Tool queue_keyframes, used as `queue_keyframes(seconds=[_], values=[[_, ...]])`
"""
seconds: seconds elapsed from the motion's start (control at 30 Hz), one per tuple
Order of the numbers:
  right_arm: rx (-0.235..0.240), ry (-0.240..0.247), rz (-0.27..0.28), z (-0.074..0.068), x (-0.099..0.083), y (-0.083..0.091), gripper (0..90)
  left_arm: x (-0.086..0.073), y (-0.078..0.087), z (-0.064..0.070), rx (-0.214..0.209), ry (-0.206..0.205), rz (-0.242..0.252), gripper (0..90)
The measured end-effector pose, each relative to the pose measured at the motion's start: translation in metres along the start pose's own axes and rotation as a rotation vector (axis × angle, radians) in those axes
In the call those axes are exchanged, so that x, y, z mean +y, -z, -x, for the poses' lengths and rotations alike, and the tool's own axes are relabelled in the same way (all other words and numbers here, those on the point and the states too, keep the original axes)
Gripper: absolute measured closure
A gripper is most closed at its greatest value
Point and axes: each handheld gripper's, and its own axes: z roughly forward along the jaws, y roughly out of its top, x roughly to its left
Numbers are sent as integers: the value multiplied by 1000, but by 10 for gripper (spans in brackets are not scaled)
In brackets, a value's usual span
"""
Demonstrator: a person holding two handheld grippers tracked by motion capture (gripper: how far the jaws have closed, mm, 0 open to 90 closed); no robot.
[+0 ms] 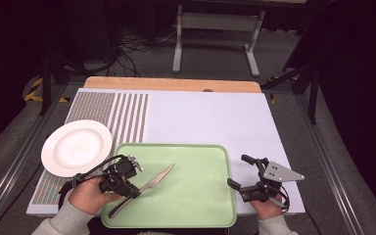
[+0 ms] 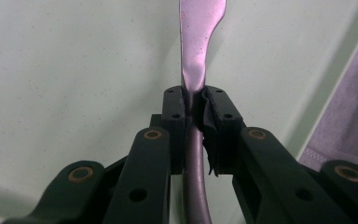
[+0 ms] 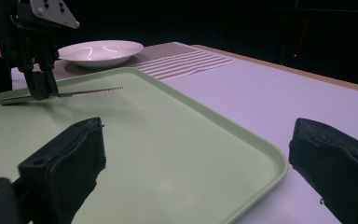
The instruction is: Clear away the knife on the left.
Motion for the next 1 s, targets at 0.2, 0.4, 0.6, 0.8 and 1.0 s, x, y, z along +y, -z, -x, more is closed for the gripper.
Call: queue_keyframes(seconds=[0.2,0.4,0.6,0.8,1.0], values=[[0,0,-1,0,0,0,41,2,-4,-1,7,12,-19,798],[5,-4,1,0,0,0,40,3,-9,-1,12,20,-40,796],[10,-7,2,0,0,0,40,4,-11,-1,16,22,-48,796],[11,-6,4,0,0,0,40,4,-11,-1,17,25,-48,794],[9,-5,2,0,0,0,40,3,-11,-1,15,27,-48,782]])
